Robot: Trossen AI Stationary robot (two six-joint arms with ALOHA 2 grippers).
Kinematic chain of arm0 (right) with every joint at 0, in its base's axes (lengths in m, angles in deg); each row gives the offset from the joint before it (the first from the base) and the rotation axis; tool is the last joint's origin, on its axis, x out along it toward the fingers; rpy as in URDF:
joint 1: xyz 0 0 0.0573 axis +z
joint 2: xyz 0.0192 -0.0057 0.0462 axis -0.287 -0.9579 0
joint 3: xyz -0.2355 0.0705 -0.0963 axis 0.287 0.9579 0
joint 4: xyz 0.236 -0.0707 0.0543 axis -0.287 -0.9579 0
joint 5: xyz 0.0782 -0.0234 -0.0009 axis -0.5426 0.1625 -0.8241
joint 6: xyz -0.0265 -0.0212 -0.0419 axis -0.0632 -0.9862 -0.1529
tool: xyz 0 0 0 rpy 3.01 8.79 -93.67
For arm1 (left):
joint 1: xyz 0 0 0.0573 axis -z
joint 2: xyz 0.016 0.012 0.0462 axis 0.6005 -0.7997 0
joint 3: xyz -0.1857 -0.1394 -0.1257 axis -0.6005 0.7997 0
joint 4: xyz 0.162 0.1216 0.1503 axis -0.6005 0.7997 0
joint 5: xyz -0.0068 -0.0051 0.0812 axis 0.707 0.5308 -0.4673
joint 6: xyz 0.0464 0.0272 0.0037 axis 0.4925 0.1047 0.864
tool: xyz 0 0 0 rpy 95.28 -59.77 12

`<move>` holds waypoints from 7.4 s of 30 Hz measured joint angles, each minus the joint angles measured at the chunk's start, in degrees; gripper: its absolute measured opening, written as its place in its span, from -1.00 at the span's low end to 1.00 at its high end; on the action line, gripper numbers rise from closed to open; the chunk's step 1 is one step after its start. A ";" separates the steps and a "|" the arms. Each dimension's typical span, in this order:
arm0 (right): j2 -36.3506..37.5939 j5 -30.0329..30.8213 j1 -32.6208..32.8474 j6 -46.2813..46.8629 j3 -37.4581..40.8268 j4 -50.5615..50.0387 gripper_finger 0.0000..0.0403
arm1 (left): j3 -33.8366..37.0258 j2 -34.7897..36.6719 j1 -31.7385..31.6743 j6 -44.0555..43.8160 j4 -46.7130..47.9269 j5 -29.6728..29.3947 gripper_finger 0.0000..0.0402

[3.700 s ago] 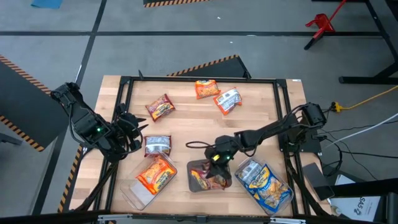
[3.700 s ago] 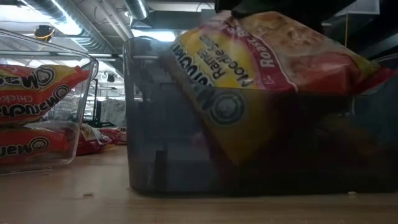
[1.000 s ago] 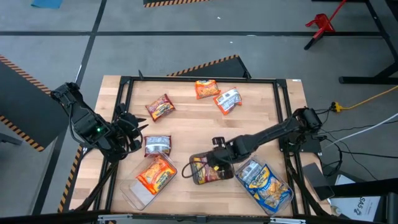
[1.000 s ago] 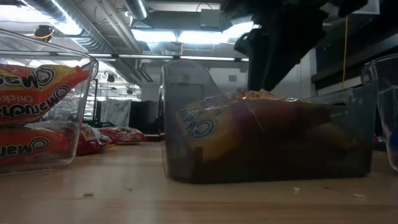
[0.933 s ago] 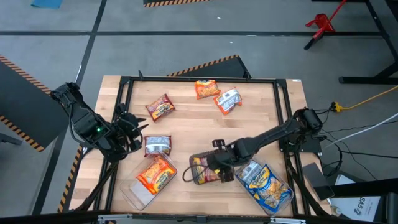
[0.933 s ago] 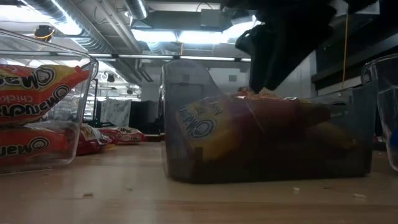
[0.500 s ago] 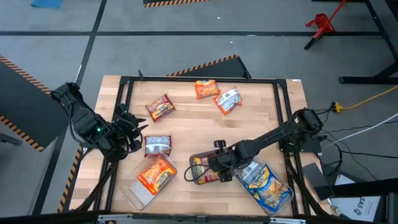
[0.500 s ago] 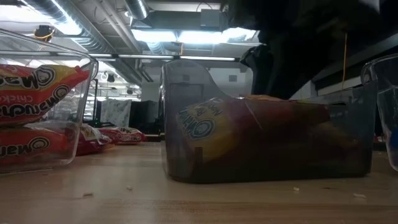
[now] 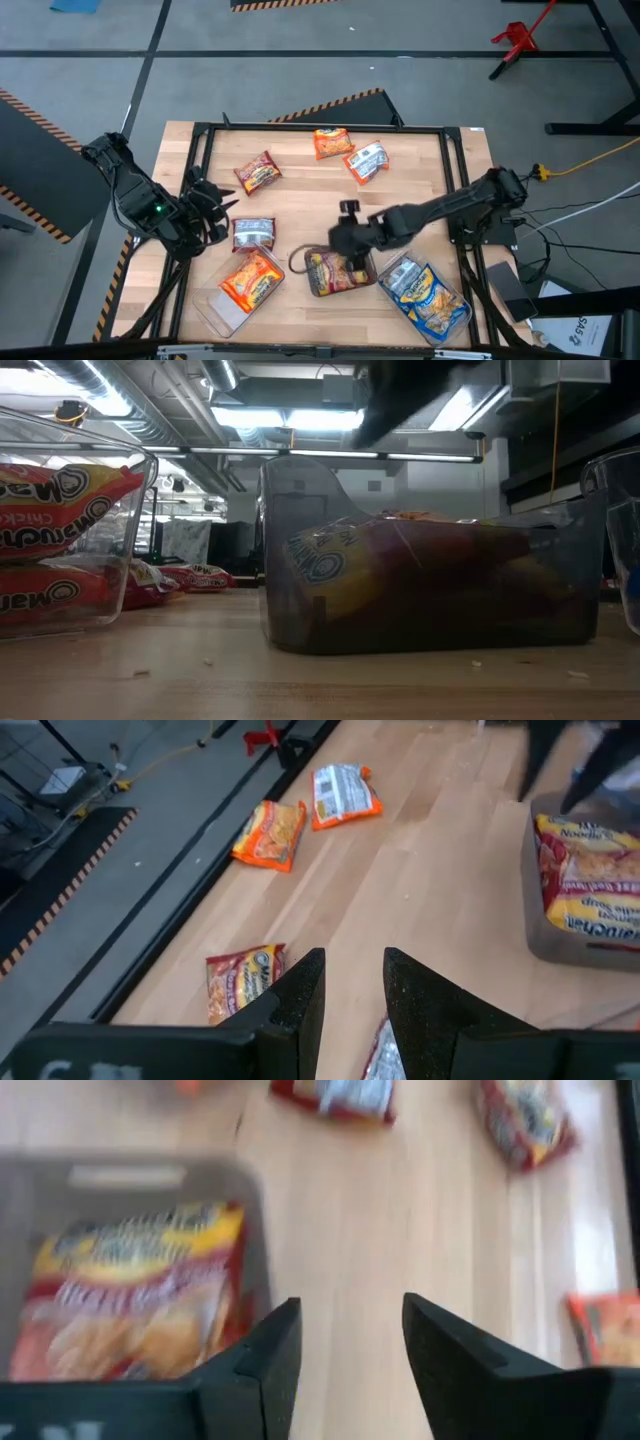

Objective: Sort Maruchan noodles
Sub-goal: Put the red noodle pack into the black bin

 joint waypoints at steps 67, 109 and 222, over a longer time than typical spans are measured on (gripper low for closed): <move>-26.23 -22.54 -18.75 -13.04 -24.75 -3.14 0.47 | 0.56 4.02 -0.26 -0.45 2.21 2.46 -0.51; -32.58 -7.11 -13.94 -14.54 -43.58 -11.78 0.47 | 5.14 4.02 -0.24 -3.49 1.99 3.35 -0.51; -39.94 -36.06 -23.48 -0.62 -32.15 0.33 0.88 | 5.14 4.00 -0.22 -2.49 1.54 1.91 -0.51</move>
